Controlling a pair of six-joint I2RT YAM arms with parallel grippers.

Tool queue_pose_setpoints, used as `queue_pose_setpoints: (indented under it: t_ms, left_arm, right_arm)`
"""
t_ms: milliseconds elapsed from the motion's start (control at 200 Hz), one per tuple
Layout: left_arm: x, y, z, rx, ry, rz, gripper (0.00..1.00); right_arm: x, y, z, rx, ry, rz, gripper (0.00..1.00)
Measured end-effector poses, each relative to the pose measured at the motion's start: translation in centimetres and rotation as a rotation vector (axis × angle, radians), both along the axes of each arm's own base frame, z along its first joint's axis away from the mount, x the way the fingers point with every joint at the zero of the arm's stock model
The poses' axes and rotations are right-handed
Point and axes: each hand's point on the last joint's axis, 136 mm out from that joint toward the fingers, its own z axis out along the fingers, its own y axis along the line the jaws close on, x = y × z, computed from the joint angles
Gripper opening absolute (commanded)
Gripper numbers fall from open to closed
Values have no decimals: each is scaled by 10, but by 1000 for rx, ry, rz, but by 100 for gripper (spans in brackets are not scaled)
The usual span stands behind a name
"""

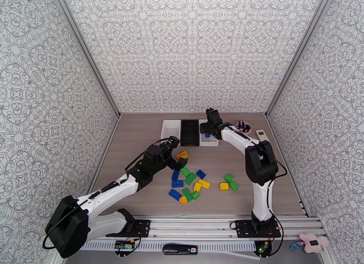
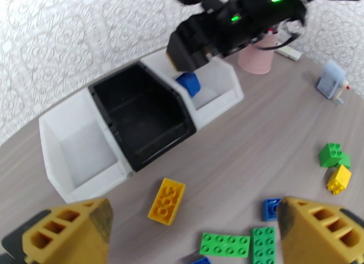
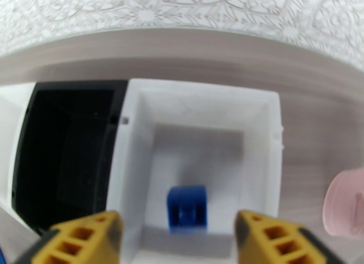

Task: Sort the legos into containers by color

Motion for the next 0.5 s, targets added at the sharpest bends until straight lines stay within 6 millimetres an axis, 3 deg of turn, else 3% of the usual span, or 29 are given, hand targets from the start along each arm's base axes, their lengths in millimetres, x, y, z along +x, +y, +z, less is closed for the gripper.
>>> queue_pose_setpoints:
  t_ms: [275, 500]
  left_arm:
    - [34, 18, -12, 64, 132, 53, 97]
    - [56, 7, -42, 207, 284, 33, 89]
  right_arm:
    - [-55, -12, 34, 55, -57, 68, 92]
    - [-95, -20, 32, 86, -57, 116, 94]
